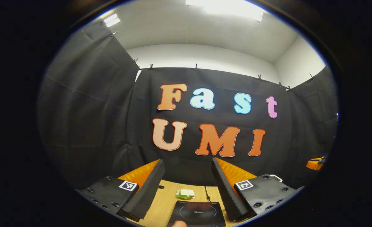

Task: First push the handle of the pot to place it horizontally, then grasp the pot with both hands and set it on the induction cooktop.

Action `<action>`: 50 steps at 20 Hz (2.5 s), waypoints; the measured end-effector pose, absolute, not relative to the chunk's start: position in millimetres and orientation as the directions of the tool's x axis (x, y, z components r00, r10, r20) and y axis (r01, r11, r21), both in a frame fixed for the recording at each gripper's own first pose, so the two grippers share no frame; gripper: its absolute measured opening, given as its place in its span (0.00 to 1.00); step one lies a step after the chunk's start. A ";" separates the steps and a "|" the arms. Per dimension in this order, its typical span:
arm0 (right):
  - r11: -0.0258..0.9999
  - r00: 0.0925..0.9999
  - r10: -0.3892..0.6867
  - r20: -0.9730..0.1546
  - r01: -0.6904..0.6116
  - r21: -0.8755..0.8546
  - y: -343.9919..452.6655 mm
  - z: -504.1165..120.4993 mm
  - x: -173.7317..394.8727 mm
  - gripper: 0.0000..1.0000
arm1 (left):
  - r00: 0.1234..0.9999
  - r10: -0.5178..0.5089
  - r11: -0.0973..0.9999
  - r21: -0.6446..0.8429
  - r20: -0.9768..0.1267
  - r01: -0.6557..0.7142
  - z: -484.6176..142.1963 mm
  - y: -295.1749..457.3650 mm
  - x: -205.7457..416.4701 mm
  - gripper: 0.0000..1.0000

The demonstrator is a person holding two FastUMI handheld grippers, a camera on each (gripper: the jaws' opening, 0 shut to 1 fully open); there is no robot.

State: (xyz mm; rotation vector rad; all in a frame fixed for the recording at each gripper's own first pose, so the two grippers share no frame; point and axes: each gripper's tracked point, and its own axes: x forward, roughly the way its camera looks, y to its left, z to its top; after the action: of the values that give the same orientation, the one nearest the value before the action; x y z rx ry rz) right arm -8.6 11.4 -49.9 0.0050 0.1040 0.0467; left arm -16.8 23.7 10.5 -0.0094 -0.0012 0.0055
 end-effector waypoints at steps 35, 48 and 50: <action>0.997 0.841 0.063 -0.537 -0.073 0.003 -12.3 -320.2 -71.0 0.00 | 1.000 0.012 1.000 0.008 -0.009 -0.012 -4.4 24.1 -25.9 0.98; 0.995 0.713 0.102 -0.694 -0.090 0.054 -12.7 -406.5 -79.9 0.00 | 0.999 0.010 1.000 0.022 -0.031 -0.010 -15.7 15.8 -19.2 0.97; 0.996 0.703 0.093 -0.705 -0.075 0.056 -15.0 -412.5 -77.8 0.00 | 0.999 0.018 1.000 0.026 -0.037 -0.017 -18.2 19.0 -17.6 0.98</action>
State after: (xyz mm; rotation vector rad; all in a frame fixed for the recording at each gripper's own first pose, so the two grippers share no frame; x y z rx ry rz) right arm -77.8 -15.0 -412.5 0.0233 0.7858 0.0934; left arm -17.6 19.0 -18.2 0.0257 0.0375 0.0176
